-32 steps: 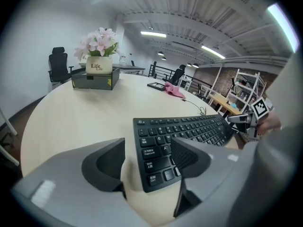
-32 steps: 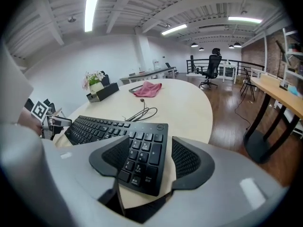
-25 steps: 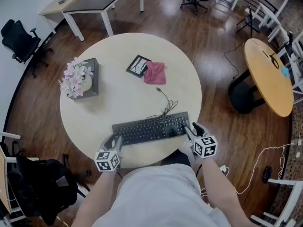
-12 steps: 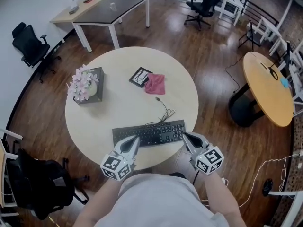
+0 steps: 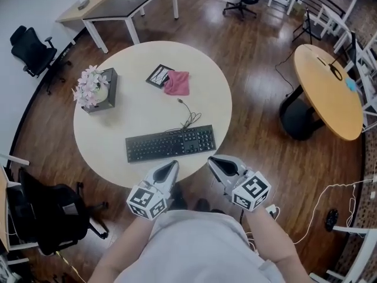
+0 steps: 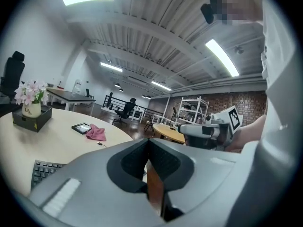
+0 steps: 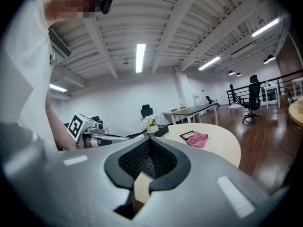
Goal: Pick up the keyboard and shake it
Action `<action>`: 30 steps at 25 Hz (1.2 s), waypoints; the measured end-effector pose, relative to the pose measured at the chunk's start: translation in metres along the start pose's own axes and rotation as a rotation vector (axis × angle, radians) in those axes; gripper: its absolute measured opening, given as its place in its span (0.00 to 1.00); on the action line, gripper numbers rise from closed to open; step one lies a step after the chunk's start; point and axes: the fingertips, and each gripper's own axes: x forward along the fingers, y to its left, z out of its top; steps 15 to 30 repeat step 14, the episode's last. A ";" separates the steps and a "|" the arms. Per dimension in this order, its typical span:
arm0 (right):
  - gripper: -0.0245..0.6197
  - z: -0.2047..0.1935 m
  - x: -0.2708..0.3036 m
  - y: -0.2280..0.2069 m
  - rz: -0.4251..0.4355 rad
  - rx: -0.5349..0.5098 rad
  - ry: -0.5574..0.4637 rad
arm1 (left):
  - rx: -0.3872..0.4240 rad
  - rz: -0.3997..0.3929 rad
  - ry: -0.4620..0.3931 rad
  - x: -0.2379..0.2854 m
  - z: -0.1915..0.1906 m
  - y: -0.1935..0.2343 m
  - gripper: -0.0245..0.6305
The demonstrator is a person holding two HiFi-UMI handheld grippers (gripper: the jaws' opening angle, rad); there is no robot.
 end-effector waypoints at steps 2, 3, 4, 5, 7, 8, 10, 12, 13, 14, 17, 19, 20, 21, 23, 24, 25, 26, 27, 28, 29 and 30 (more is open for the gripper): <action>0.04 -0.002 -0.006 0.007 0.016 0.013 -0.006 | 0.006 0.019 -0.007 -0.005 0.001 -0.008 0.04; 0.04 -0.003 -0.008 0.010 0.024 0.017 -0.008 | 0.009 0.033 -0.011 -0.009 0.000 -0.010 0.04; 0.04 -0.005 -0.011 0.014 0.032 0.019 -0.011 | 0.013 0.047 -0.014 -0.014 0.000 -0.013 0.04; 0.04 -0.005 -0.014 0.018 0.041 0.022 -0.015 | 0.015 0.060 -0.018 -0.018 0.000 -0.015 0.04; 0.04 -0.006 -0.021 0.025 0.061 0.026 -0.025 | 0.020 0.080 -0.027 -0.026 -0.001 -0.022 0.04; 0.04 -0.007 -0.024 0.028 0.070 0.029 -0.031 | 0.023 0.089 -0.032 -0.029 -0.002 -0.026 0.04; 0.04 -0.009 -0.029 0.032 0.085 0.033 -0.041 | 0.029 0.103 -0.044 -0.034 -0.004 -0.032 0.04; 0.04 -0.016 -0.032 0.036 0.091 0.038 -0.043 | 0.025 0.119 -0.050 -0.041 -0.010 -0.035 0.04; 0.04 -0.021 -0.033 0.038 0.093 0.043 -0.041 | 0.021 0.128 -0.050 -0.046 -0.014 -0.036 0.04; 0.04 -0.026 -0.034 0.041 0.094 0.048 -0.038 | 0.015 0.136 -0.048 -0.050 -0.019 -0.037 0.04; 0.04 -0.026 -0.034 0.041 0.094 0.048 -0.038 | 0.015 0.136 -0.048 -0.050 -0.019 -0.037 0.04; 0.04 -0.026 -0.034 0.041 0.094 0.048 -0.038 | 0.015 0.136 -0.048 -0.050 -0.019 -0.037 0.04; 0.04 -0.026 -0.034 0.041 0.094 0.048 -0.038 | 0.015 0.136 -0.048 -0.050 -0.019 -0.037 0.04; 0.04 -0.026 -0.034 0.041 0.094 0.048 -0.038 | 0.015 0.136 -0.048 -0.050 -0.019 -0.037 0.04; 0.04 -0.026 -0.034 0.041 0.094 0.048 -0.038 | 0.015 0.136 -0.048 -0.050 -0.019 -0.037 0.04; 0.04 -0.026 -0.034 0.041 0.094 0.048 -0.038 | 0.015 0.136 -0.048 -0.050 -0.019 -0.037 0.04; 0.04 -0.026 -0.034 0.041 0.094 0.048 -0.038 | 0.015 0.136 -0.048 -0.050 -0.019 -0.037 0.04; 0.04 -0.026 -0.034 0.041 0.094 0.048 -0.038 | 0.015 0.136 -0.048 -0.050 -0.019 -0.037 0.04; 0.04 -0.026 -0.034 0.041 0.094 0.048 -0.038 | 0.015 0.136 -0.048 -0.050 -0.019 -0.037 0.04; 0.04 -0.026 -0.034 0.041 0.094 0.048 -0.038 | 0.015 0.136 -0.048 -0.050 -0.019 -0.037 0.04; 0.04 -0.026 -0.034 0.041 0.094 0.048 -0.038 | 0.015 0.136 -0.048 -0.050 -0.019 -0.037 0.04; 0.04 -0.026 -0.034 0.041 0.094 0.048 -0.038 | 0.015 0.136 -0.048 -0.050 -0.019 -0.037 0.04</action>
